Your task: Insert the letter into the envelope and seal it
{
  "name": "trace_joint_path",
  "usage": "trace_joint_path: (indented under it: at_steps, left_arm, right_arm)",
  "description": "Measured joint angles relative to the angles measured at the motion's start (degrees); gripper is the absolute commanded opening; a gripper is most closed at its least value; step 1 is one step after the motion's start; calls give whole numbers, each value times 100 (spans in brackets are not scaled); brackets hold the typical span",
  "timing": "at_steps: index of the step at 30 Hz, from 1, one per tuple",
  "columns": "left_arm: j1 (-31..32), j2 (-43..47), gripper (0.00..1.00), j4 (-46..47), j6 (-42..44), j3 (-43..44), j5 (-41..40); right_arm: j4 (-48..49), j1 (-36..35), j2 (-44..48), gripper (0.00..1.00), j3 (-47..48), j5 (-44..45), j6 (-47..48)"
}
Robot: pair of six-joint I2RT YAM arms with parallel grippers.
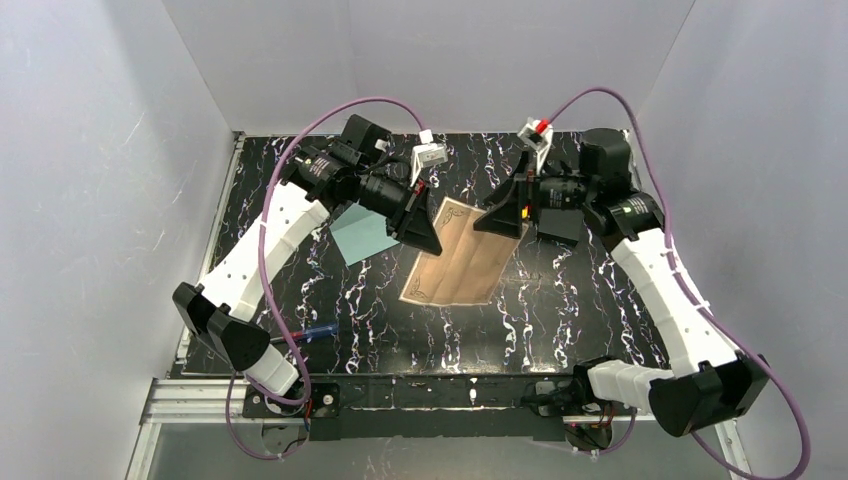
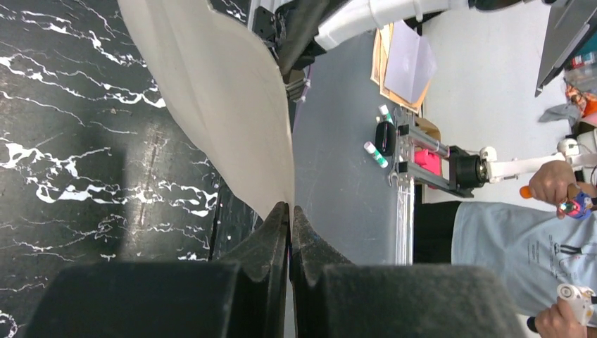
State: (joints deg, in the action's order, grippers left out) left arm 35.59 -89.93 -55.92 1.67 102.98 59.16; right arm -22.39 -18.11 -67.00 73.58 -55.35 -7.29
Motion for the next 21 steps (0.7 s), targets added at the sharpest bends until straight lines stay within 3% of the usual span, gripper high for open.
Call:
trace_joint_path:
  at_steps: [4,6,14,19,21]
  left_arm:
    - [0,76,0,-428,352,31,66]
    - [0,118,0,-584,492,31,92]
    - [-17,254,0,-1132,986,175,79]
    - [-131,361,0,-1248,1132,179,76]
    - [-195,393,0,-1252,1163,179,68]
  right_arm:
    - [-597,-310,-413,97,271,59,321]
    - [-769,-444,-553,90,387,70,415]
    - [-855,-1102,-590,48,616,-577,459]
    - [-841,-1268,-570,1,614,-855,343]
    - [-730,-1272,-570,1,614,-955,214]
